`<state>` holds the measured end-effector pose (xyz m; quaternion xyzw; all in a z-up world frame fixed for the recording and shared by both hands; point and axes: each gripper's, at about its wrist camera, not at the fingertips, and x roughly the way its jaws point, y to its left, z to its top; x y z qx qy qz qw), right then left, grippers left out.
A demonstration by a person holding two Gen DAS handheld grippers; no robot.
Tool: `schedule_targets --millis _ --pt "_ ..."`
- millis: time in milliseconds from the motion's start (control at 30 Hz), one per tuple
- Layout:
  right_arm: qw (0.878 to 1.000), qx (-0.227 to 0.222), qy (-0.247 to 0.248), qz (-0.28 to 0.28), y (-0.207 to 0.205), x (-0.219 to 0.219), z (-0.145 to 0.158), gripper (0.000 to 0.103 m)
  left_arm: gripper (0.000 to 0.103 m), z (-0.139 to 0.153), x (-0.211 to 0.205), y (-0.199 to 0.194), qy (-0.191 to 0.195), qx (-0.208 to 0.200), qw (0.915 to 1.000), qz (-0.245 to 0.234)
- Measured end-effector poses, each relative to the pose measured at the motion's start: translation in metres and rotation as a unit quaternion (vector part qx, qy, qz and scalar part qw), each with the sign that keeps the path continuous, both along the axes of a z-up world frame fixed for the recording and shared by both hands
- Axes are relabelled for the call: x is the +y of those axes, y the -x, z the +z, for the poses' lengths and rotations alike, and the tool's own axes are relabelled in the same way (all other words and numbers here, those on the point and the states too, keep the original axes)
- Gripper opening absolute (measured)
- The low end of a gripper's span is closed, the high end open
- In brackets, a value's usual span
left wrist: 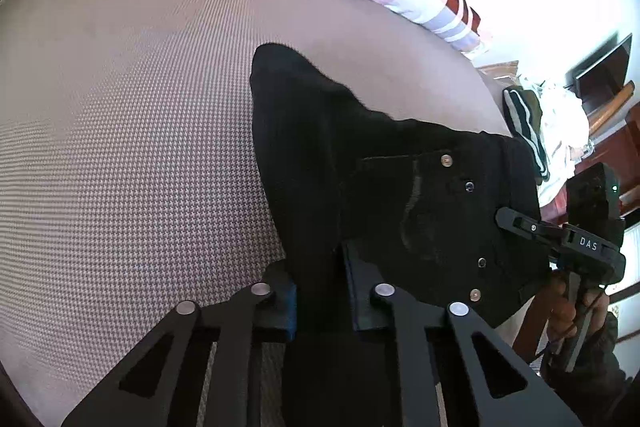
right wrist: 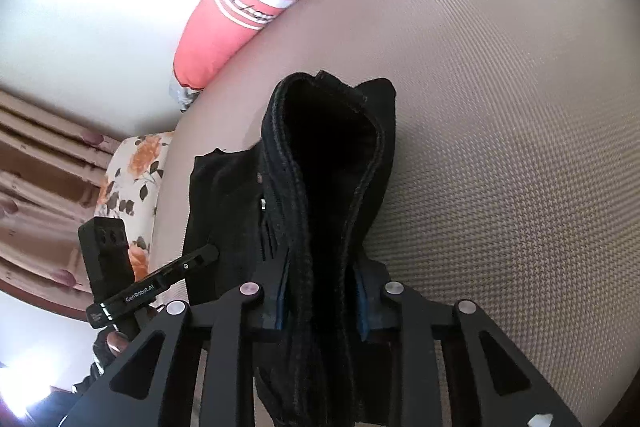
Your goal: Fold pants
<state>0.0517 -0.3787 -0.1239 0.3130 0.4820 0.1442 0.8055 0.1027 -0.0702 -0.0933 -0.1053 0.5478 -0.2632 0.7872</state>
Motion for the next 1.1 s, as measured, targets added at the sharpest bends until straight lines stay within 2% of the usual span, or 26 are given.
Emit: schedule_targets --millis 133,233,600,833,1100 --pt "1.000 -0.007 0.019 0.011 0.003 0.017 0.015 0.023 0.014 0.011 0.004 0.011 -0.011 -0.016 0.9998 -0.007" --pt "1.000 -0.008 0.021 0.018 0.007 0.029 0.021 0.023 0.014 0.019 0.012 0.019 -0.005 -0.016 0.9998 -0.006" --pt "0.998 -0.015 -0.003 0.055 0.000 0.073 0.024 0.023 0.014 0.042 0.046 0.029 -0.011 -0.043 0.9990 0.009" --pt "0.998 -0.023 -0.015 0.061 -0.029 0.080 0.030 0.023 0.014 0.051 0.058 -0.007 -0.009 -0.050 0.9985 0.022" --pt "0.997 -0.028 -0.026 0.061 -0.102 0.087 0.032 0.023 0.014 0.051 0.068 -0.078 -0.005 -0.061 0.9972 0.043"
